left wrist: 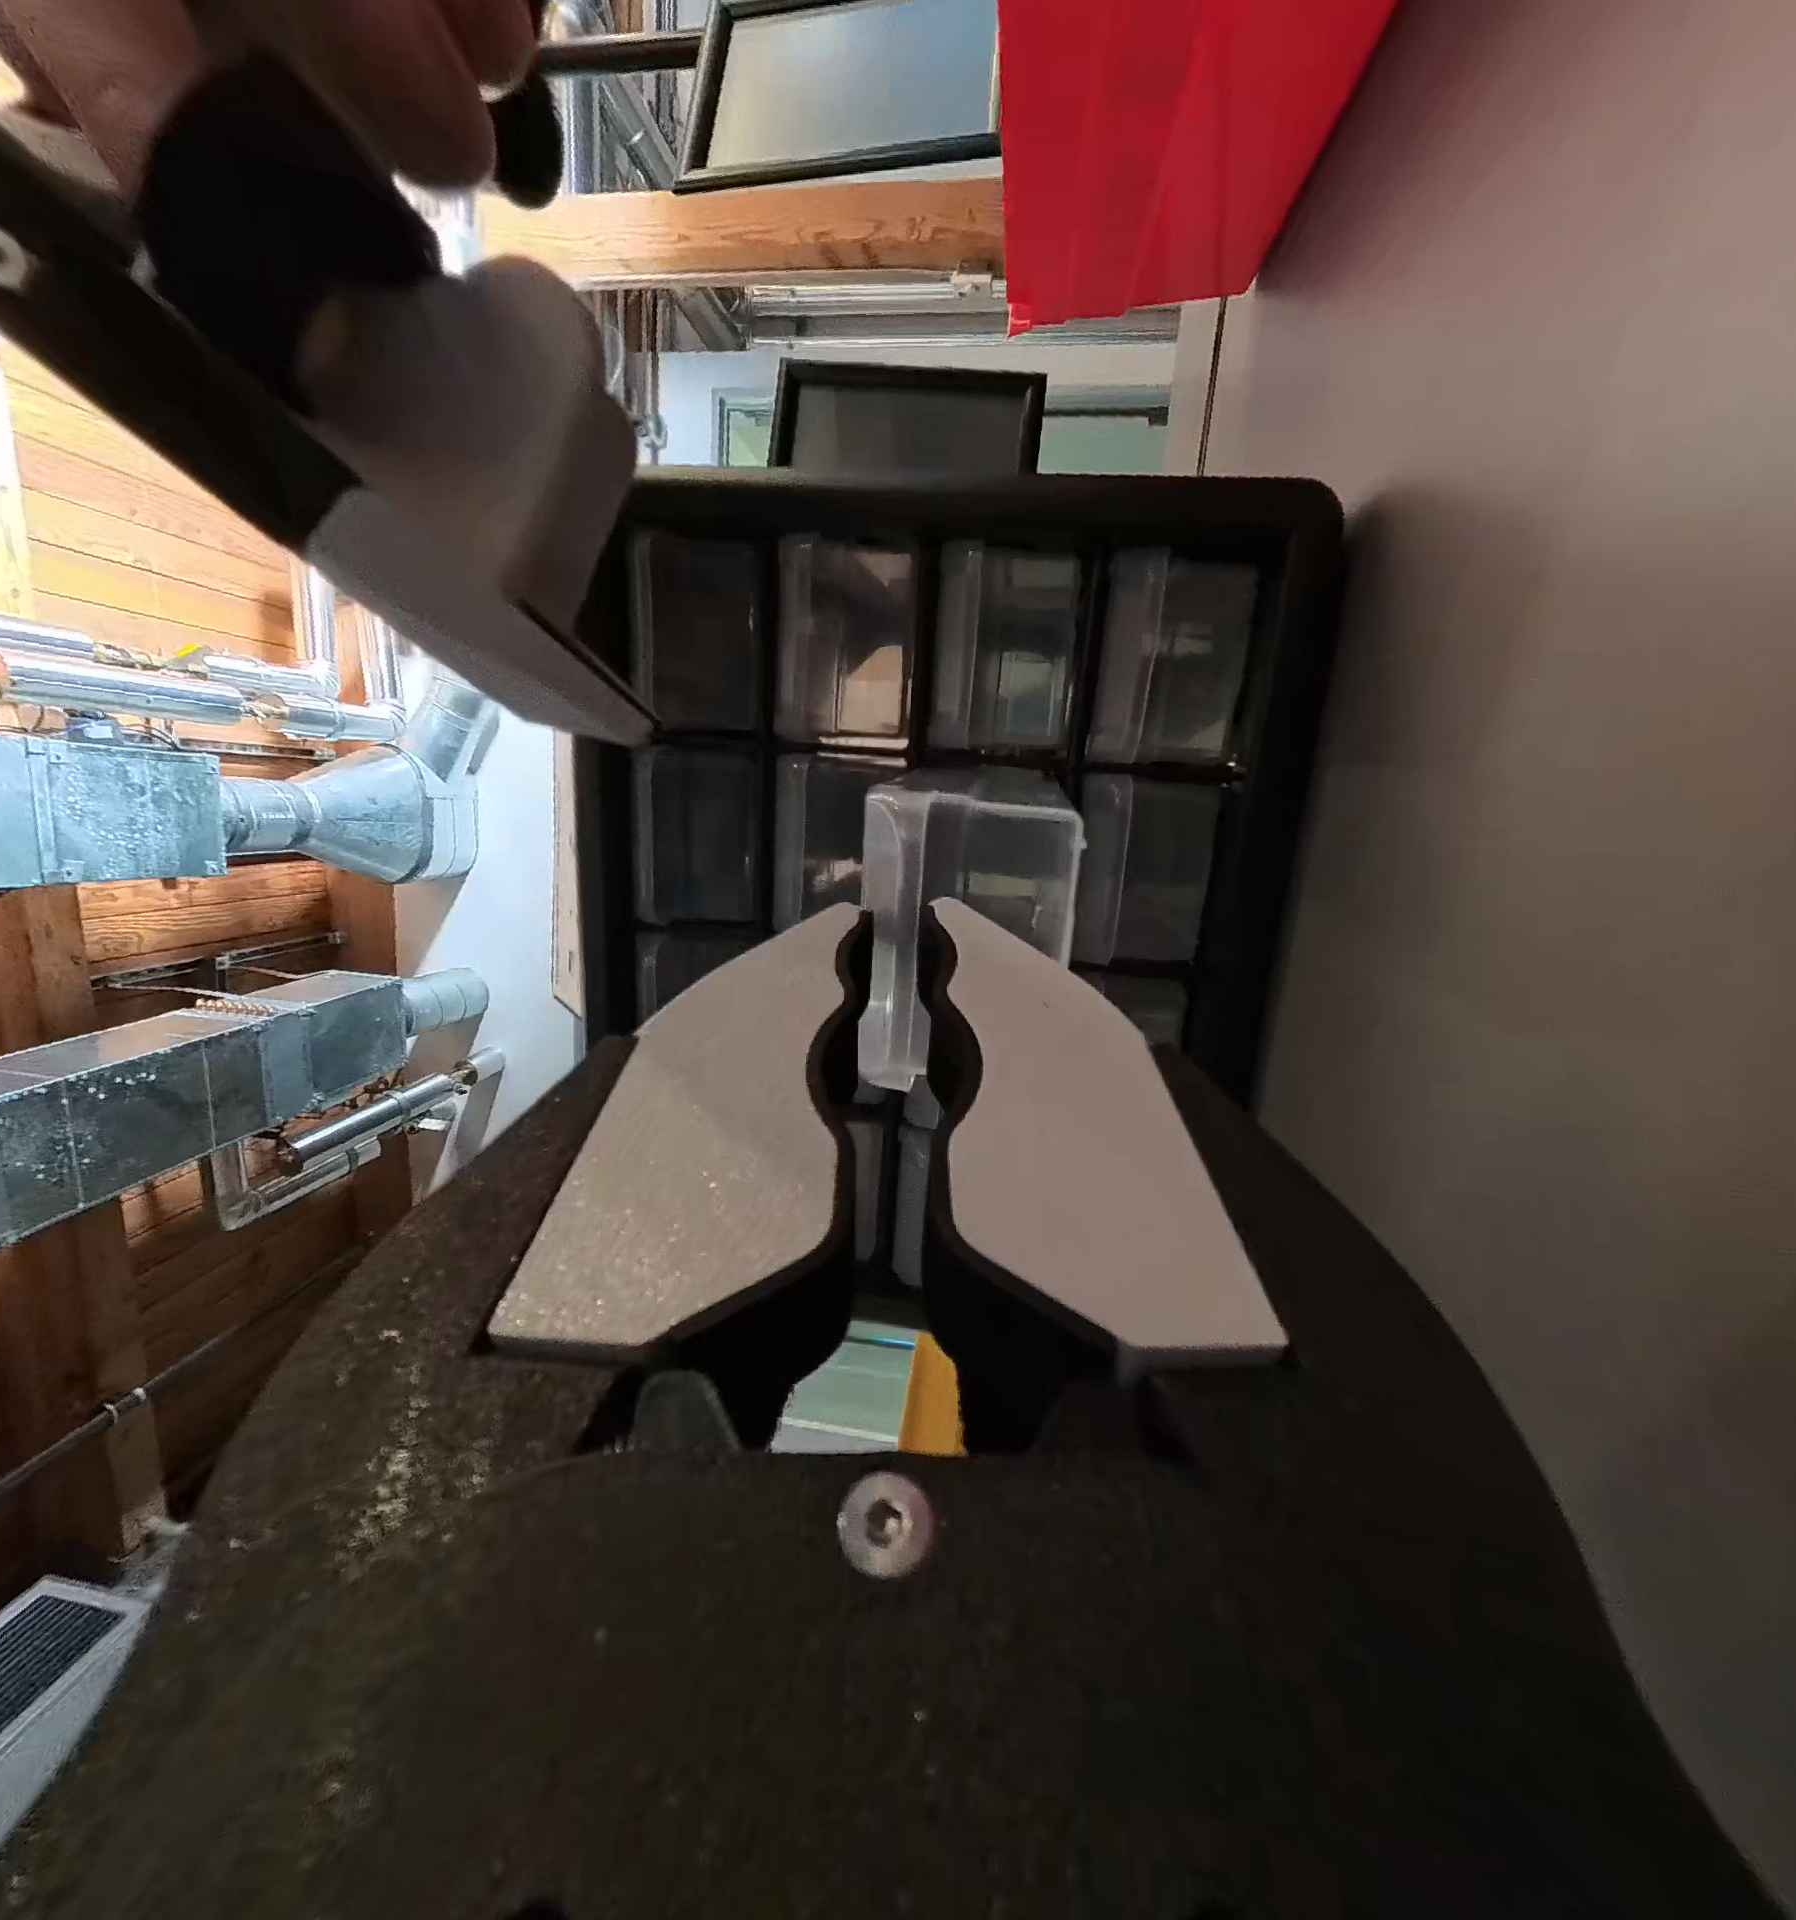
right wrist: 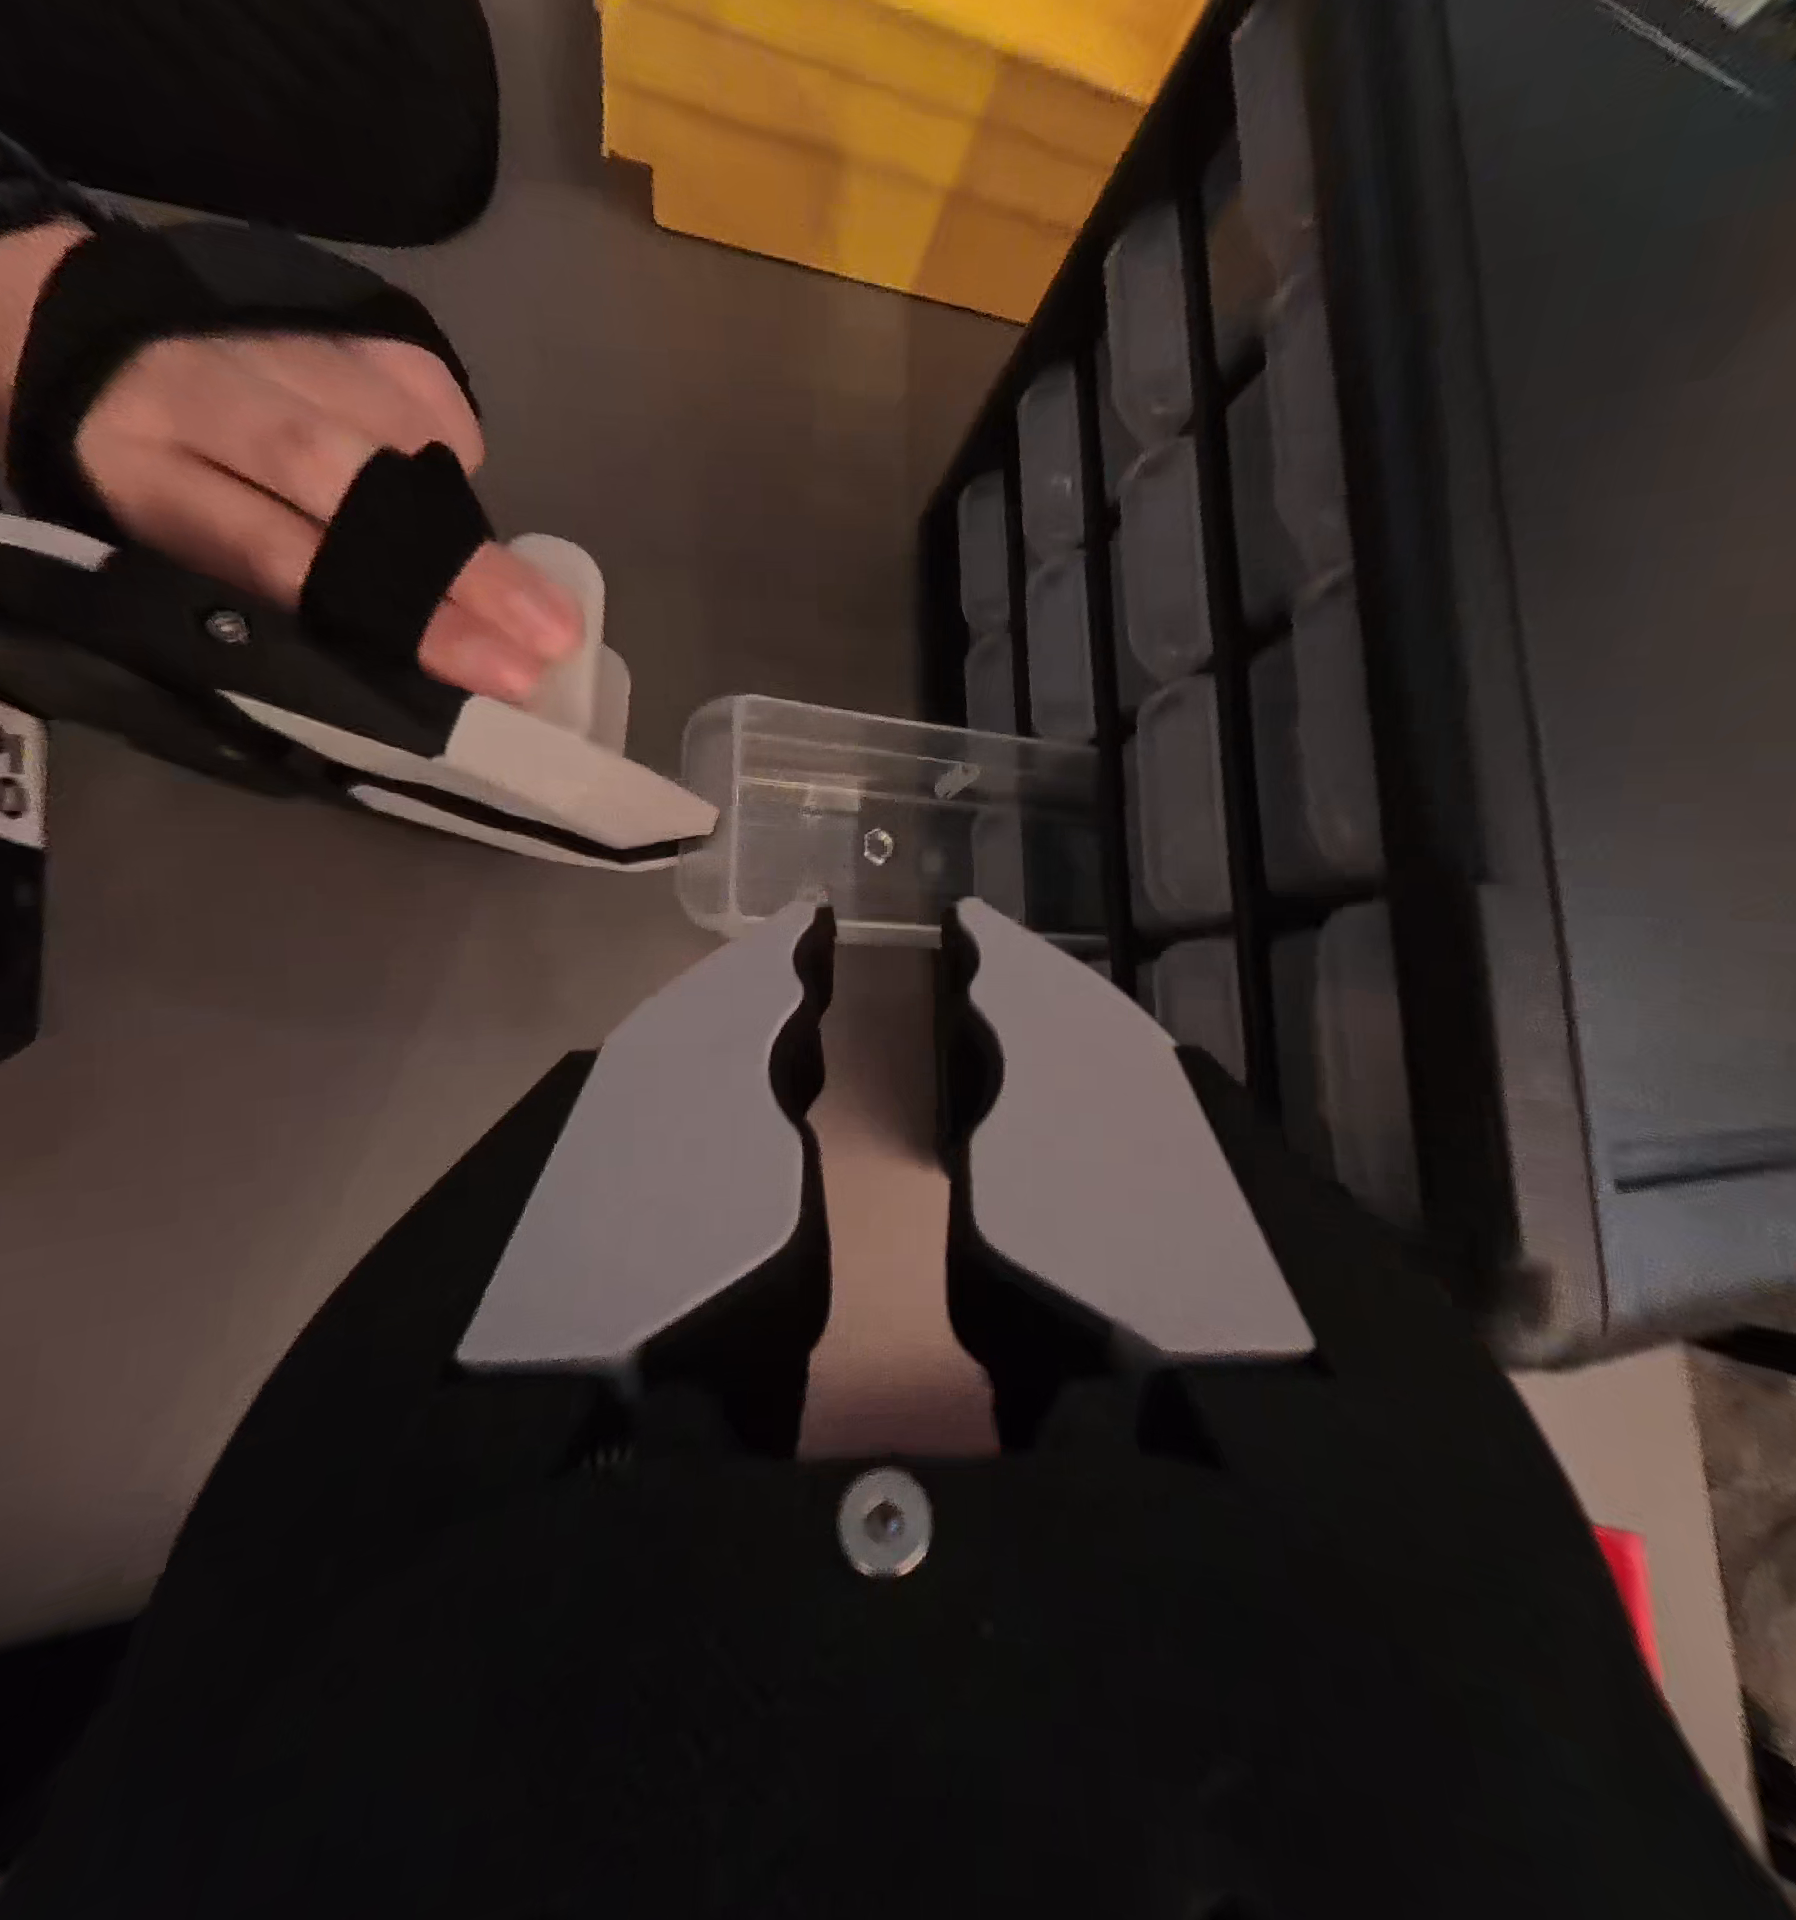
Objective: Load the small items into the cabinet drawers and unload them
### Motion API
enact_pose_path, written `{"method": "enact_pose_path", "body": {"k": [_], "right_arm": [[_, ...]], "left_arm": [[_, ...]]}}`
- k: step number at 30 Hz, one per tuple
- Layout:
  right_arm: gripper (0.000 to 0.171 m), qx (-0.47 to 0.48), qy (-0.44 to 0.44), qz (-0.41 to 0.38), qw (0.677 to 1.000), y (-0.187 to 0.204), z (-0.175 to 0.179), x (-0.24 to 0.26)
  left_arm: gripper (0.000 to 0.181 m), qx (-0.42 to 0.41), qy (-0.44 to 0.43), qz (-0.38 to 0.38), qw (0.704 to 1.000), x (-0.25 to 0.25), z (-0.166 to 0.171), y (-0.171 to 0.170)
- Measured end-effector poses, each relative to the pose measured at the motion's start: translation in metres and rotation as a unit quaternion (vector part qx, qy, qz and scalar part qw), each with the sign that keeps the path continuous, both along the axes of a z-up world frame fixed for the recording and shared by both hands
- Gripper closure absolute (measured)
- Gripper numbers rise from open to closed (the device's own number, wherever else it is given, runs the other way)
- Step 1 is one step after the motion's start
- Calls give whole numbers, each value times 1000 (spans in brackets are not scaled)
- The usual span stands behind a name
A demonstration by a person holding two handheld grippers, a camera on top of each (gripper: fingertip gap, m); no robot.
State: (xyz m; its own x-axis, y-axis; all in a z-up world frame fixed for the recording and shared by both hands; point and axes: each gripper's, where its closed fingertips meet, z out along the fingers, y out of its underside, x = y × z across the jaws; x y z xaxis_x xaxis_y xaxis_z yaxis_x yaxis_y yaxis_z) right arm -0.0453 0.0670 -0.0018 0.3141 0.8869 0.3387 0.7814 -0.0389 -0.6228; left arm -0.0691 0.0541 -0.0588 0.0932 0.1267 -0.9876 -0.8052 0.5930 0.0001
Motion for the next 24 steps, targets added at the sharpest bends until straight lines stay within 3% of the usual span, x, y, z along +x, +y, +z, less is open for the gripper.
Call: {"method": "enact_pose_path", "body": {"k": [8,15,24], "right_arm": [[149,-87,-140,3,986,23,-44,-29],[149,-209,-242,-2,947,25,-72,-31],[149,-233,-291,-24,928,30,-85,-29]], "left_arm": [[174,-27,-18,-10,999,-4,3,-7],[173,-44,-26,-12,999,-7,3,-5],[173,-54,-24,-16,998,-6,1,-5]]}}
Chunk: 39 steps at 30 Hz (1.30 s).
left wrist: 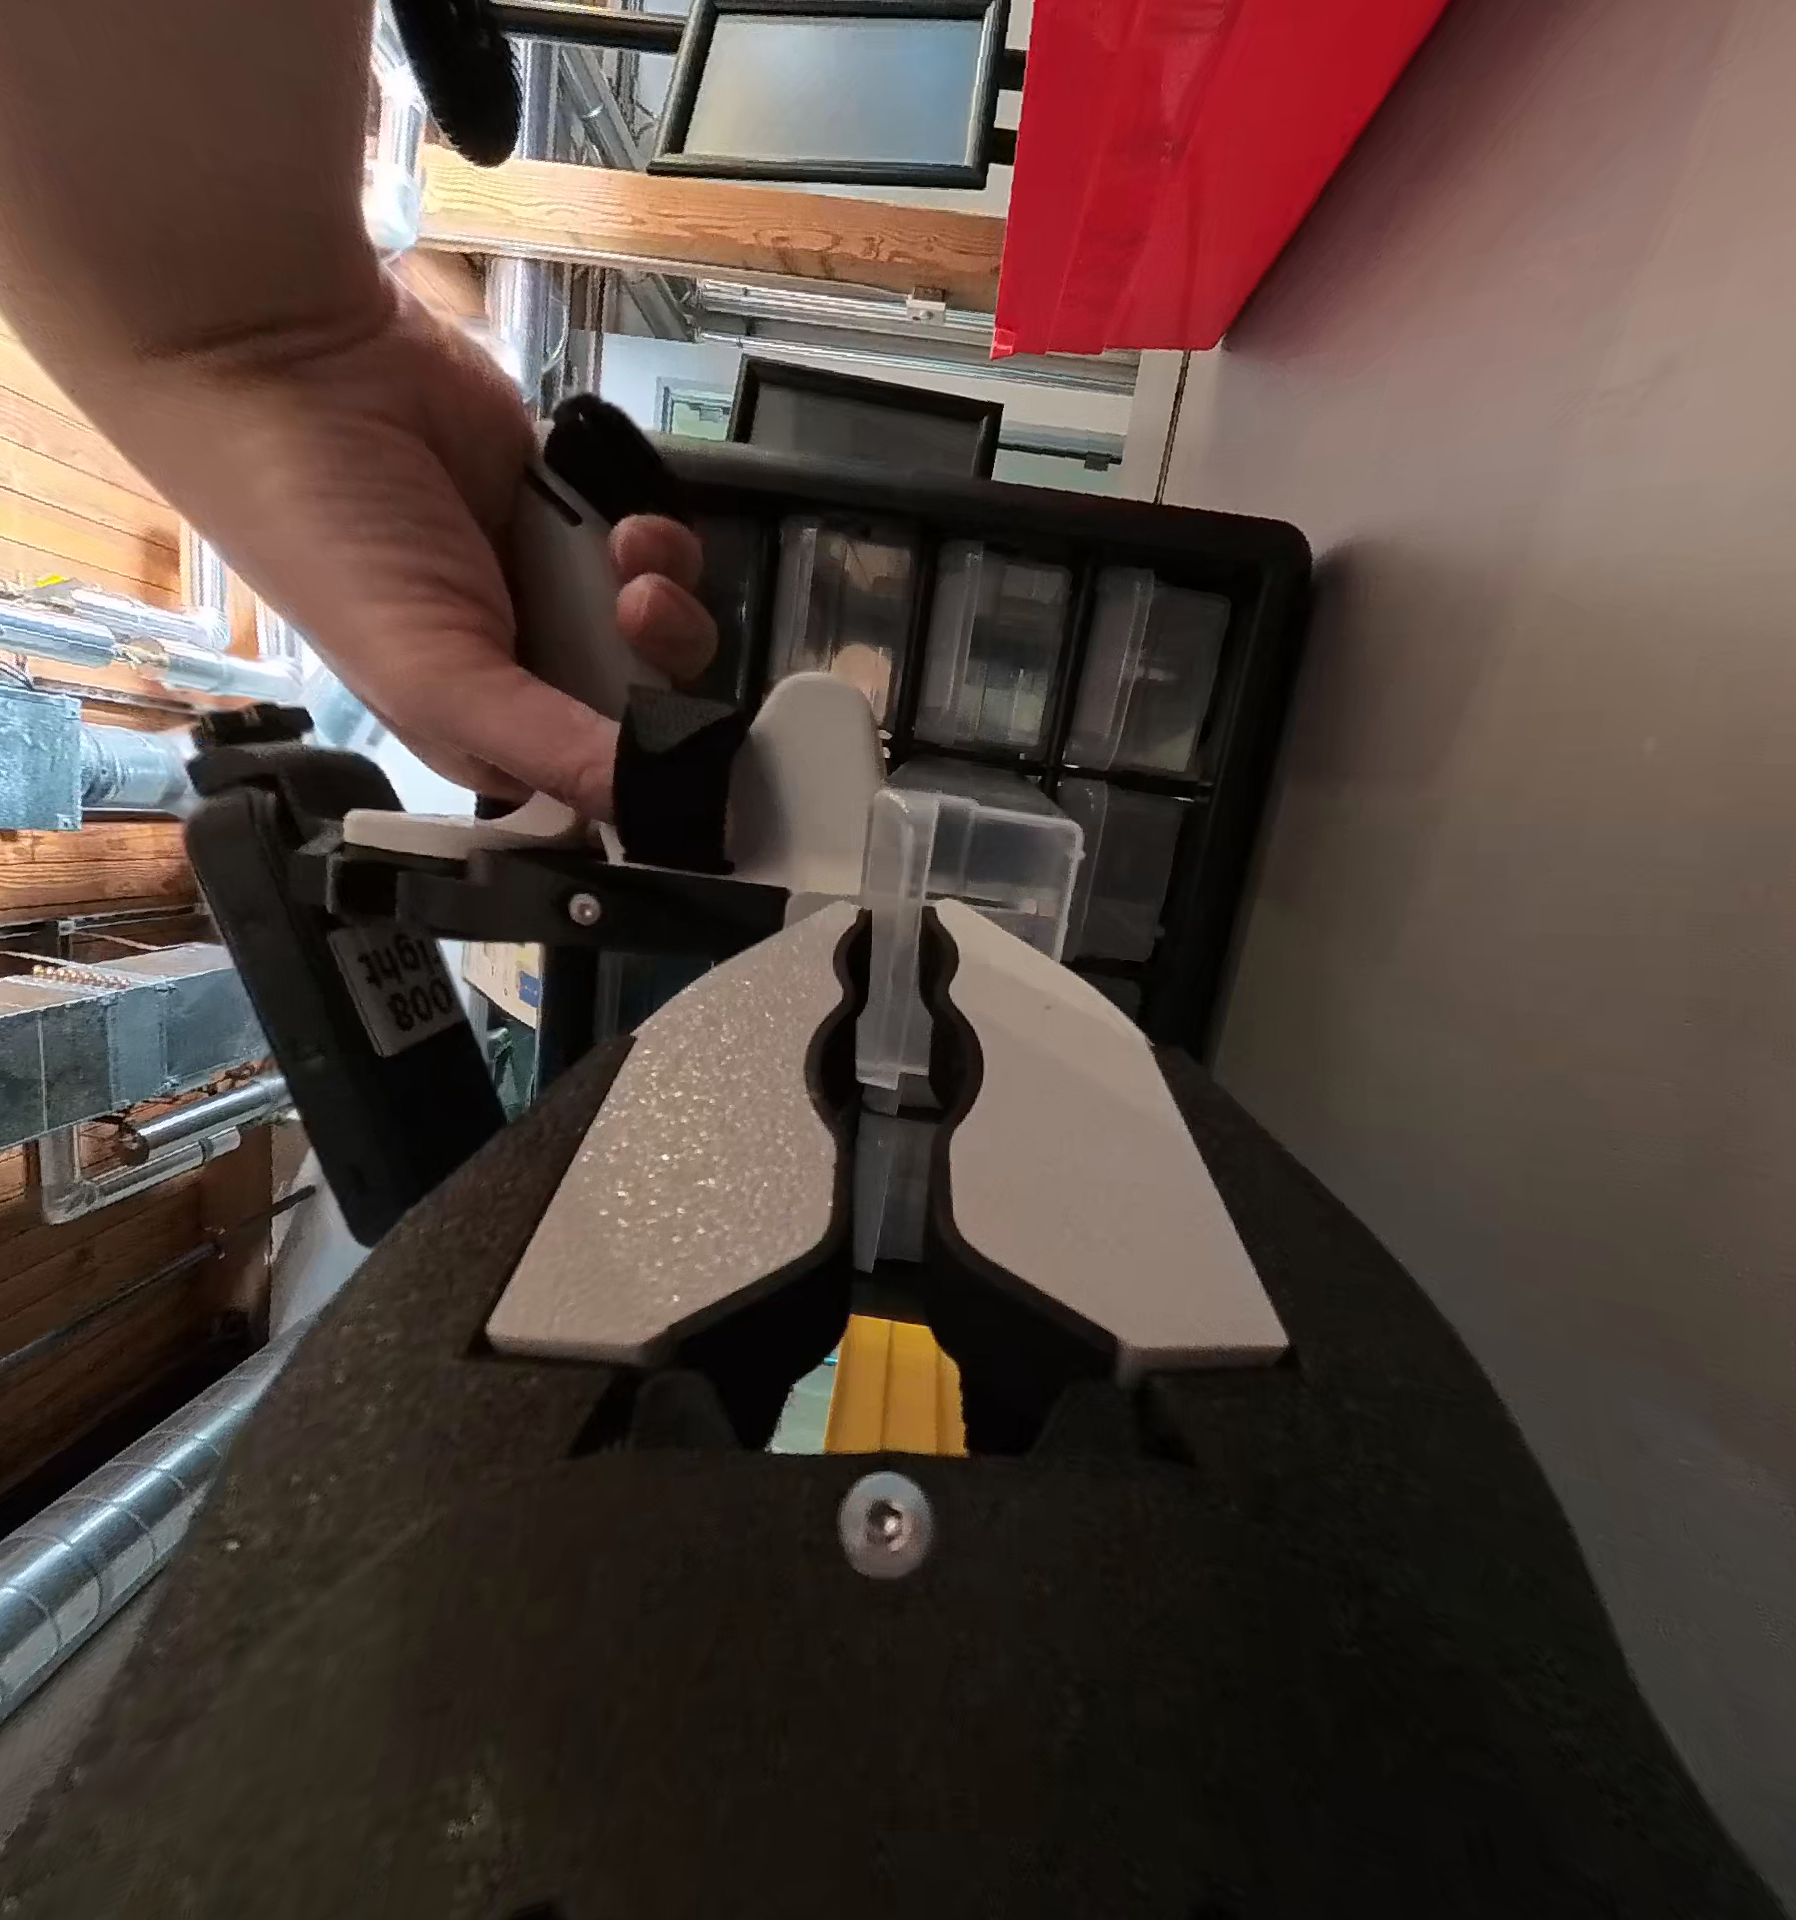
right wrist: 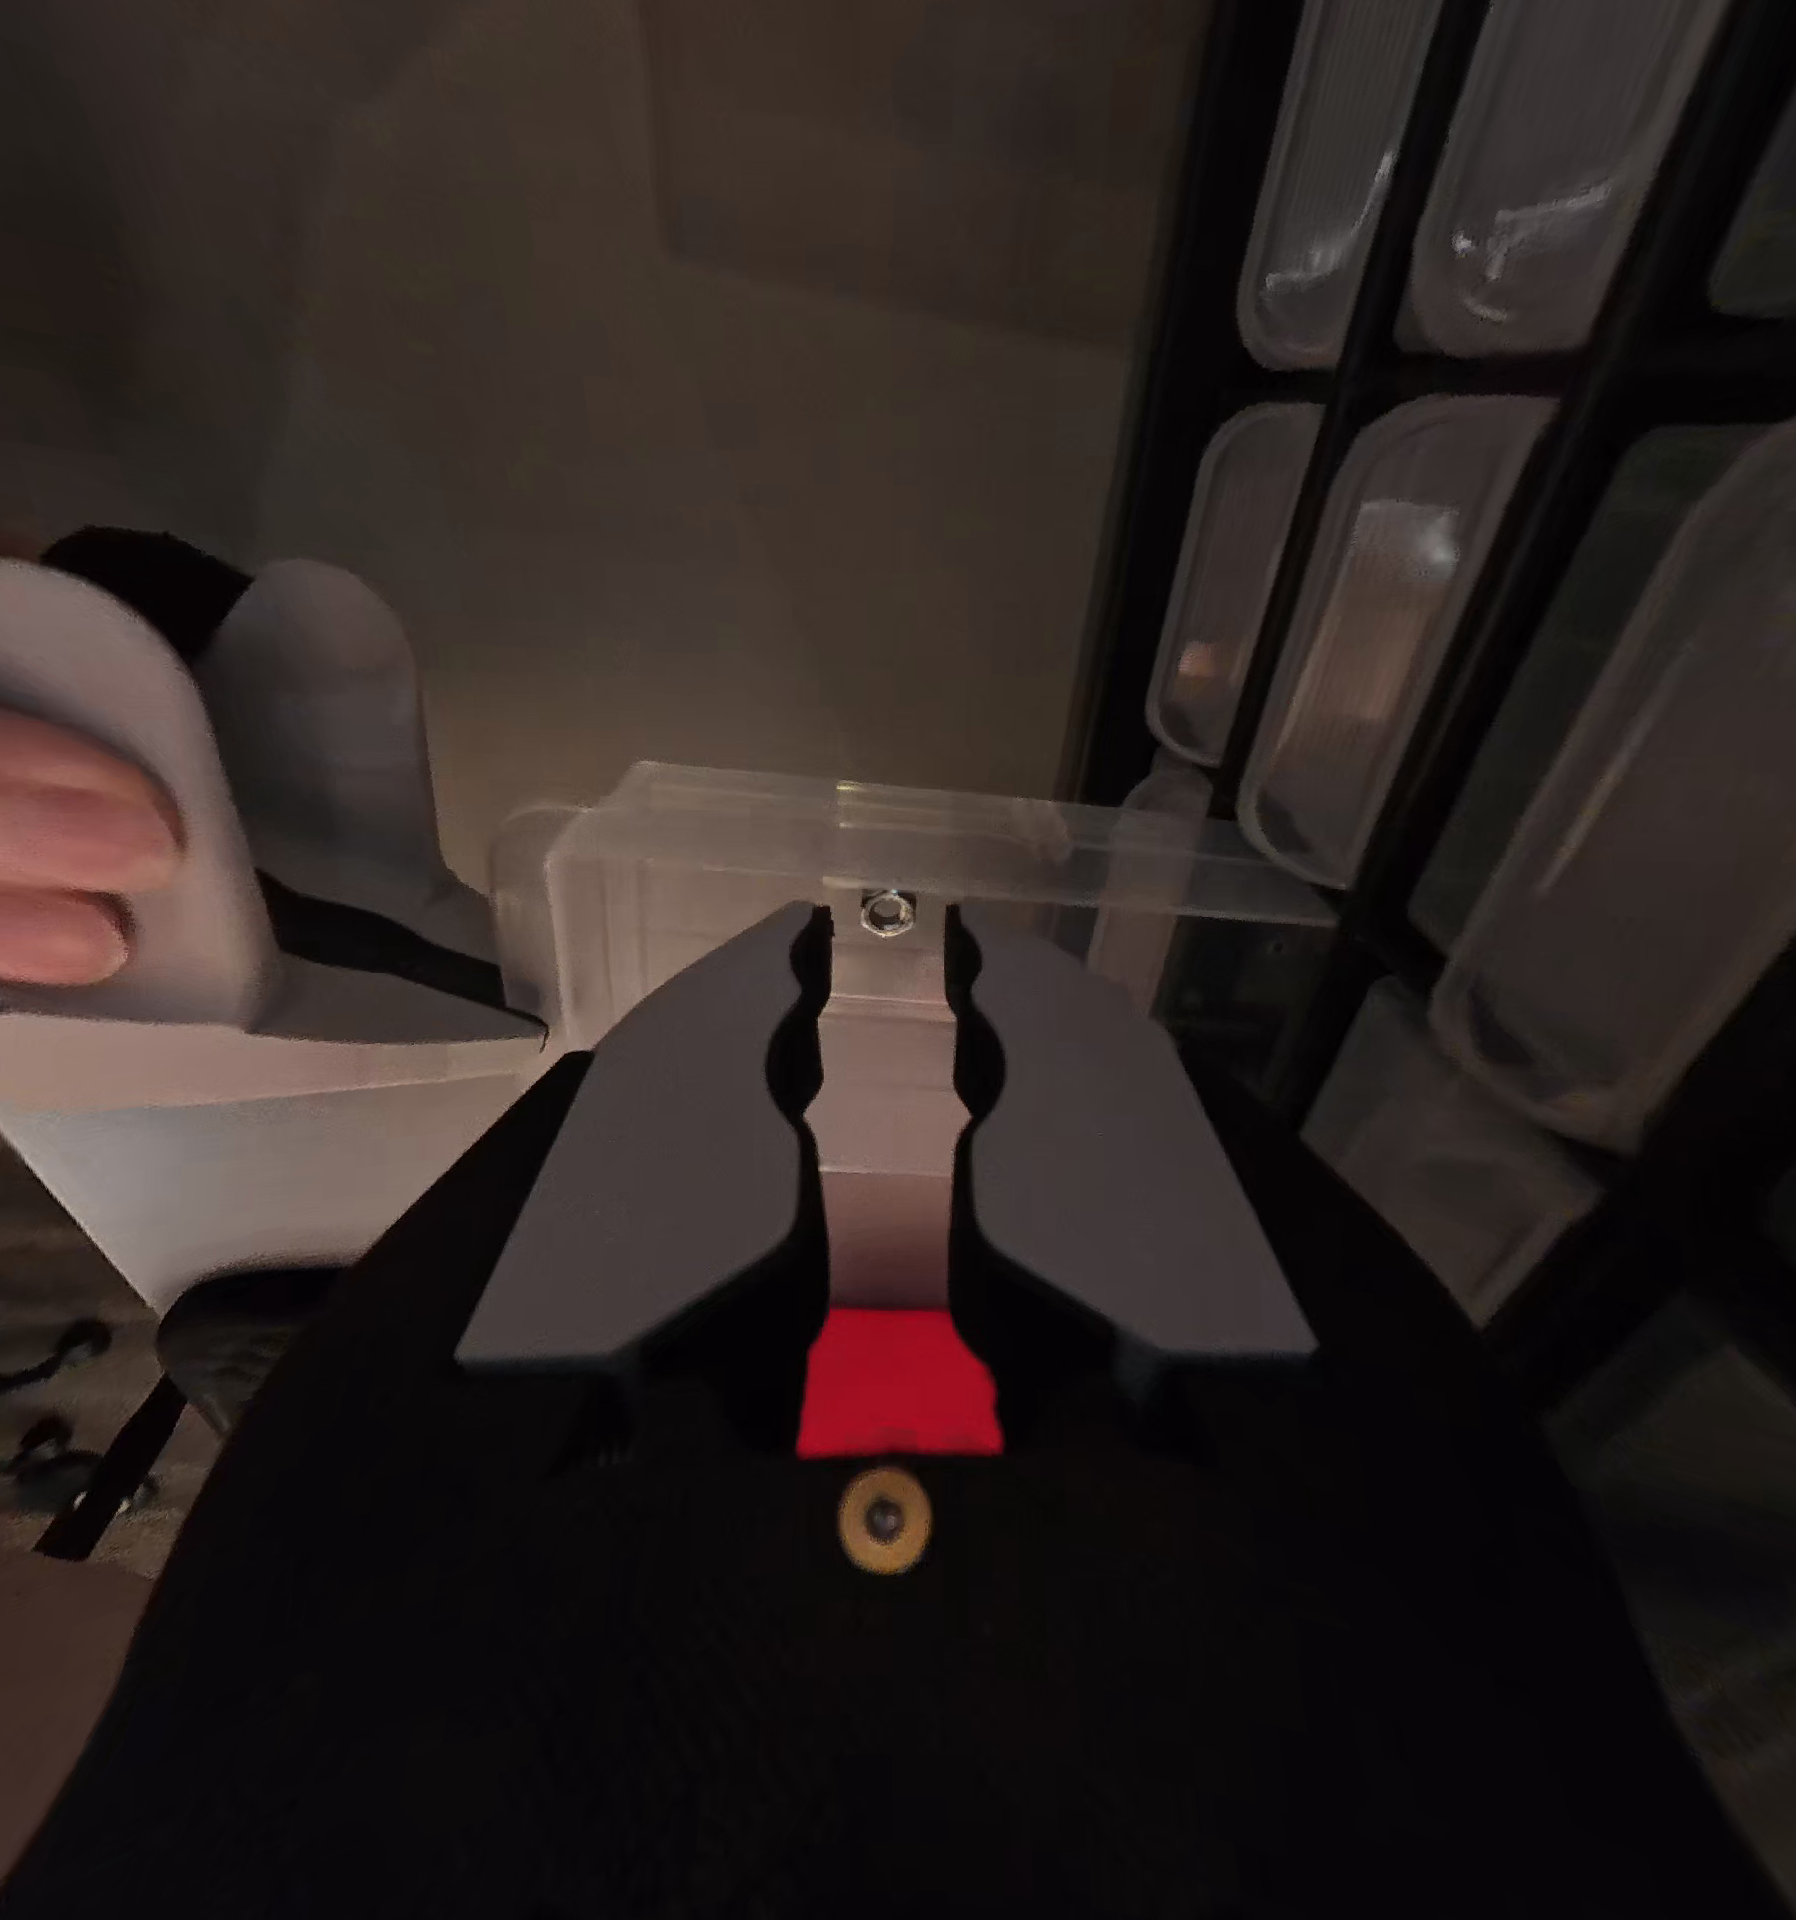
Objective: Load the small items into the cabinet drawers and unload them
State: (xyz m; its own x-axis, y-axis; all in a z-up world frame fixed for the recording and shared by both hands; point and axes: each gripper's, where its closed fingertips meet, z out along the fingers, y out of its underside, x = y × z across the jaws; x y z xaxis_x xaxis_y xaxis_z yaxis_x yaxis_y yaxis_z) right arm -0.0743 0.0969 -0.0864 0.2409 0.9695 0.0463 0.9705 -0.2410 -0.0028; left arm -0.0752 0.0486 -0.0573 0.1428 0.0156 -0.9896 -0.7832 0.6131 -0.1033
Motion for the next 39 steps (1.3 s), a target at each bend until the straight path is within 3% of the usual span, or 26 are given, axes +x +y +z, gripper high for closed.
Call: {"method": "enact_pose_path", "body": {"k": [10,16,19,24,27,31,35,39], "right_arm": [[159,-36,-46,-11,998,1,-6,2],[160,-9,-40,1,999,4,-3,2],[160,27,5,3,1000,4,15,-2],[160,143,128,-4,982,-6,75,3],[160,214,183,-47,958,-24,107,46],[160,277,177,-204,922,-36,109,166],[160,222,137,-394,881,-41,60,280],[160,122,96,-459,875,-47,-5,326]], "left_arm": [[173,-3,2,0,1000,0,-1,1],[173,-5,2,4,1000,-1,-1,2],[173,-11,-2,3,1000,-2,-1,3],[172,-14,8,6,1000,0,-7,5],[172,-18,6,5,1000,0,-8,6],[172,-18,6,7,1000,1,-9,7],[172,-15,2,12,1000,4,-9,9],[172,-6,-1,17,1000,6,-9,12]]}}
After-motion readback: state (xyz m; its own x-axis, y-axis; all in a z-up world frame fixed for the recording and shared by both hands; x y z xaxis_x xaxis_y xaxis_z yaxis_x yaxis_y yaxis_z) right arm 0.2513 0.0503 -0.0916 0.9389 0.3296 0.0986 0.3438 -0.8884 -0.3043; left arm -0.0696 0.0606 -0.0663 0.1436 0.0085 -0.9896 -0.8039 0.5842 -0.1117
